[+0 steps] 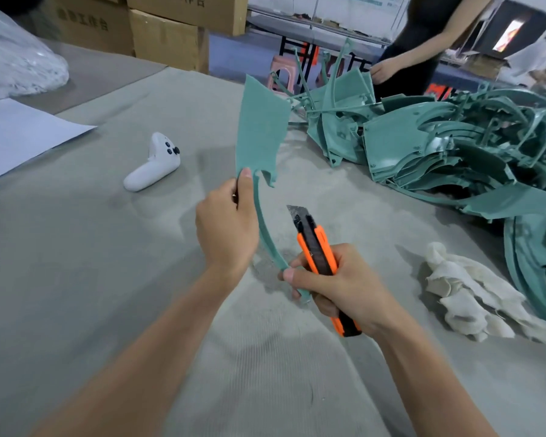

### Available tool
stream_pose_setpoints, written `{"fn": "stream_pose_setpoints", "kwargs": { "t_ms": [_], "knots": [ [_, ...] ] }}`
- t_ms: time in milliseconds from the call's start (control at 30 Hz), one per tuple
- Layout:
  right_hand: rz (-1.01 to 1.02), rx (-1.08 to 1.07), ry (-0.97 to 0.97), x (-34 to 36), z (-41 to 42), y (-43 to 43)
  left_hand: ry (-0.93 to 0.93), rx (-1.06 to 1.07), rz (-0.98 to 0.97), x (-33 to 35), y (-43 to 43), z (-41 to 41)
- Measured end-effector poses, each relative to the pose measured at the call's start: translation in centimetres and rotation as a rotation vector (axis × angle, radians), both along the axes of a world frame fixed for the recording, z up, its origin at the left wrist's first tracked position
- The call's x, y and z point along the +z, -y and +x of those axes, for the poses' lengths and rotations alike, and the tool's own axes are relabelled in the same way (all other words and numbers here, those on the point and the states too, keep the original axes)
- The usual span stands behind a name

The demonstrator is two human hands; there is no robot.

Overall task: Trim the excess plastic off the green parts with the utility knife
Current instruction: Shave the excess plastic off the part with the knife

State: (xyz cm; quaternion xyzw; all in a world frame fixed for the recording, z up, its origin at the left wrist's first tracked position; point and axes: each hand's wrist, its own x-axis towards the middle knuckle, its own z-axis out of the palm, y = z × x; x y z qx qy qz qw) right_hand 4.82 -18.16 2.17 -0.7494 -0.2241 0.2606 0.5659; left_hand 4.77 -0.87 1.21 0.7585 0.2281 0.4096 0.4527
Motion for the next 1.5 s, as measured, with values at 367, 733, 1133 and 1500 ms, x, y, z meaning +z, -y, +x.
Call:
{"fn": "stream_pose_setpoints", "kwargs": {
  "t_ms": [367, 733, 1133, 1500],
  "knots": [
    [0.184, -0.224, 0.066, -0.4, 0.4, -0.2, -0.258, -0.577, -0.273, -0.7, 2.2, -0.6],
    [0.214, -0.247, -0.078, -0.1, 1.1, 0.7, -0.142, -0.463, 0.008, -0.6, 2.5, -0.9],
    [0.173, -0.208, 0.019, 0.1, 1.2, 1.3, -0.076, -0.465, 0.273, -0.4, 3.0, -1.5],
    [0.236, -0.396, 0.033, 0.1, 1.9, 2.3, -0.025, -0.552, -0.051, 0.0, 2.2, -1.4]
  ]
}}
